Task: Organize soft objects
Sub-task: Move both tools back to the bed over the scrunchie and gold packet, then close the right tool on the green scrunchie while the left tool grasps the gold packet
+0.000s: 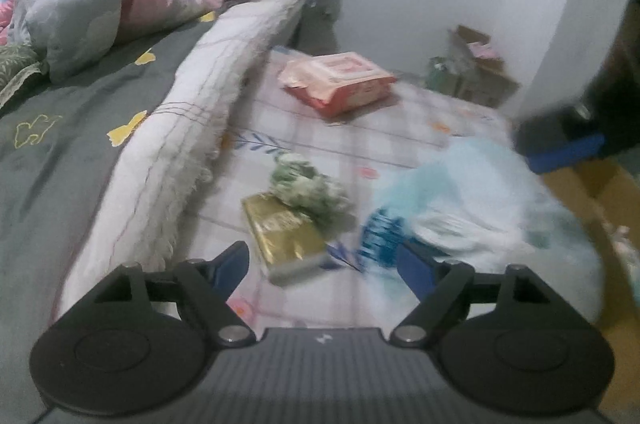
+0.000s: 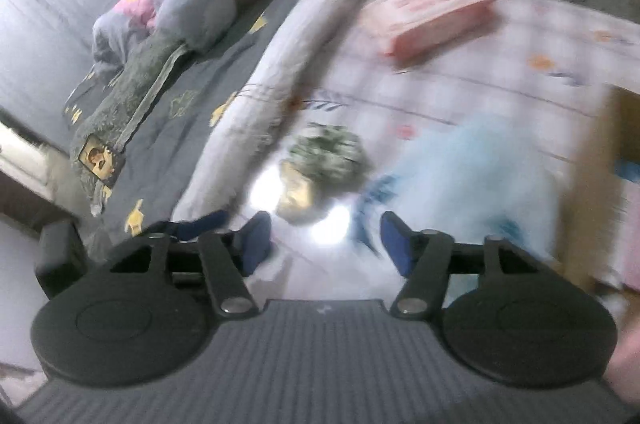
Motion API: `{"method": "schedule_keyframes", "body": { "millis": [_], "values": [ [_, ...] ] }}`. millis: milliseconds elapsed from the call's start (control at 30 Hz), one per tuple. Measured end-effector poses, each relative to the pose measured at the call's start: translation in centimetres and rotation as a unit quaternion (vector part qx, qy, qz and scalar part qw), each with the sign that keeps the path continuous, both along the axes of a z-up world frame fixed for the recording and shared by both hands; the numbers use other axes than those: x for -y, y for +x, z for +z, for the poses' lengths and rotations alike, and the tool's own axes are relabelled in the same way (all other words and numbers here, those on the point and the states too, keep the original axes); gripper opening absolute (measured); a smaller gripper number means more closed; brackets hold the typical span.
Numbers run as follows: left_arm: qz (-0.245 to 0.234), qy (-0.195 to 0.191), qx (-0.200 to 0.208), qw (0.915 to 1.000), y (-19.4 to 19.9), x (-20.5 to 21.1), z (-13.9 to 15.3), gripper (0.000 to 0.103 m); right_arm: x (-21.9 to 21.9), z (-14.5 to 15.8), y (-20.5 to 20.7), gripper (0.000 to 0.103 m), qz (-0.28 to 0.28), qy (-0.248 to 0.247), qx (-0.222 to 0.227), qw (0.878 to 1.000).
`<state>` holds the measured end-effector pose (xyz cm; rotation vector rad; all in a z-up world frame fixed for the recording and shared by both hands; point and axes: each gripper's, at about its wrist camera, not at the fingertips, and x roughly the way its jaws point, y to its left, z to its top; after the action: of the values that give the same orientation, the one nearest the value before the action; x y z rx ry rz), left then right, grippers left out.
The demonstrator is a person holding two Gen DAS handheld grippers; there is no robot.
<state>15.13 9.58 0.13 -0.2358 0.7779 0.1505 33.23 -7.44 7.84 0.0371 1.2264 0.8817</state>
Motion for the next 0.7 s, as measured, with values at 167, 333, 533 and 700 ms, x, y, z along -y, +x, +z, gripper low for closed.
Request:
{"method": "schedule_keyframes", "body": {
  "millis": [167,333,533,700],
  "values": [
    [0.021,0.012,-0.025,0.9994,3.9,-1.1,-2.5,0.082,-8.6,-4.1,4.3,0.078,0.019,-0.054,-0.042,0.997],
    [0.028,0.013,-0.054,0.9981,6.5,-1.7,-5.1,0.081,-12.3,-9.5,7.3,0.079,0.000,-0.092,-0.085,0.992],
    [0.026,0.034,-0.056,0.9975,7.3,-1.3,-6.4,0.078,-13.7,-13.7,8.4,0.079,-0.002,-0.106,-0.124,0.987],
    [0.031,0.050,-0.054,0.9968,7.3,-0.8,-6.4,0.066,-13.9,-13.7,8.0,0.052,0.004,-0.091,-0.117,0.989]
  ]
}}
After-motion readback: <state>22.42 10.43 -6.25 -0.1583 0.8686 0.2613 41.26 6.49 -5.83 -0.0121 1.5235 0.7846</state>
